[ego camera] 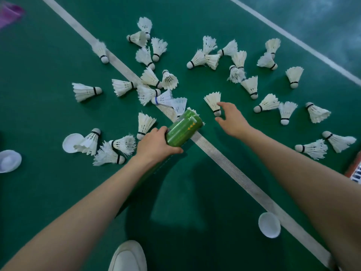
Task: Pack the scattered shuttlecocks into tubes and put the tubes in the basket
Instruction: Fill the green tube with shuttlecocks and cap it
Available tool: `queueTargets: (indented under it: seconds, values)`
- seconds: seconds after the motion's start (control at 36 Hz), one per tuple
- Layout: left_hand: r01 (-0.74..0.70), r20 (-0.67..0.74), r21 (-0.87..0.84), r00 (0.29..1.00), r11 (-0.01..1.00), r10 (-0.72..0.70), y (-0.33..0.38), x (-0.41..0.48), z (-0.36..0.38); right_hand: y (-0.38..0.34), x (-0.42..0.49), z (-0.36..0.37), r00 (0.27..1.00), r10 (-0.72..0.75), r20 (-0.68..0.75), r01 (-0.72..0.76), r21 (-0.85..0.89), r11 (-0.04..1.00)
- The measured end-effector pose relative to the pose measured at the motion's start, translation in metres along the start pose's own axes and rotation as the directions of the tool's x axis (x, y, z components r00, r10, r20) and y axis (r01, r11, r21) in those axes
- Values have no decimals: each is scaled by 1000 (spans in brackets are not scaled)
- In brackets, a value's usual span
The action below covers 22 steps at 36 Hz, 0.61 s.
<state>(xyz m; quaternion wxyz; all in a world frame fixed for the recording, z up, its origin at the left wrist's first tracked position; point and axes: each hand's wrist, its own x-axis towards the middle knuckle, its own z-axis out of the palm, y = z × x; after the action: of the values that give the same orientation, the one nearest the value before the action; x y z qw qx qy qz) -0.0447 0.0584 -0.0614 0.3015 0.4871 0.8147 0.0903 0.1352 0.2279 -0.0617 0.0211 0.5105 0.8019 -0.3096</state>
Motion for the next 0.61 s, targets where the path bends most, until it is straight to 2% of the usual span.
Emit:
queueTargets:
  seconds: [0.08,0.14,0.28,0.39,0.53,0.61]
  values:
    - [-2,21,-17,1000,1000,2,-3,12,1,-2,29,3,999,25,25,-20,-196,980]
    - [1,37,-21,999,1000,0,-7,18,3,-10,44,8,998,43,48,-29,-261,965]
    - [16,29,-44,999,999,-15,-22,19,7,-22,73,19,999,21,48,-4,-328,945]
    - [34,20,-42,999,999,-33,-31,10,5,-13,79,22,991,115,69,-93,-270,958]
    - [63,27,-17,998,998,-63,-34,2,3,-1,60,31,993,3,-122,-45,-345,938]
    - [65,21,-5,998,998,-64,-32,-4,3,0,44,35,983,-48,-177,-22,-370,929]
